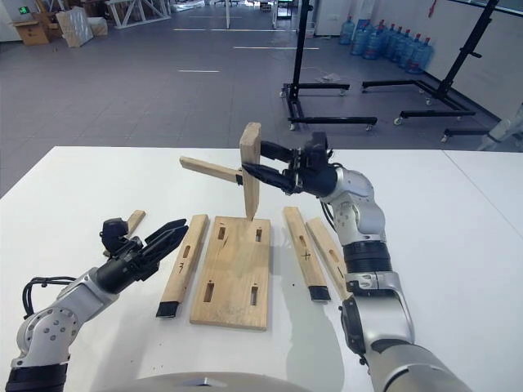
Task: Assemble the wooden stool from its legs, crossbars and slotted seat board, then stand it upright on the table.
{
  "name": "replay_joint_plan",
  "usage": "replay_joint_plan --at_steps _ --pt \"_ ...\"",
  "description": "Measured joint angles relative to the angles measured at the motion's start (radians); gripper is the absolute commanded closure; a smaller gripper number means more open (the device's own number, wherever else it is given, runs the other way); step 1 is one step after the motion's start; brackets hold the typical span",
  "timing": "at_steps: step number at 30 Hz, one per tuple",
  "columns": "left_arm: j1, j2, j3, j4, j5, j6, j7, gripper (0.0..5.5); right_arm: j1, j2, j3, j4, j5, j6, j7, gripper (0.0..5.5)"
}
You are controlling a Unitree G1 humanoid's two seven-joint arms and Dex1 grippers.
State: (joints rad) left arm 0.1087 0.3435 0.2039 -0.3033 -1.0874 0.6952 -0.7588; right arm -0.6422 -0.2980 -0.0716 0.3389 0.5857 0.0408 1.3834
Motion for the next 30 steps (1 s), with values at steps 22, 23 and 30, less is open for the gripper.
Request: replay_joint_plan --at_steps 22,23,30 --pt "-0.032 0.020 0.021 0.034 0.016 -0.003 -0.003 0.81 -0.034 -0.043 -0.036 0.256 0.010 0.003 0.216 3.39" --pt "-0.037 0.020 0.021 0.035 0.021 -0.003 -0.003 0.81 -0.034 -0.042 -0.037 0.269 0.009 0.003 0.217 3.39" --pt "-0.063 0.031 0.021 0.051 0.037 -0.003 -0.007 0.81 -0.049 -0.027 -0.052 0.348 0.013 -0.060 0.218 3.39"
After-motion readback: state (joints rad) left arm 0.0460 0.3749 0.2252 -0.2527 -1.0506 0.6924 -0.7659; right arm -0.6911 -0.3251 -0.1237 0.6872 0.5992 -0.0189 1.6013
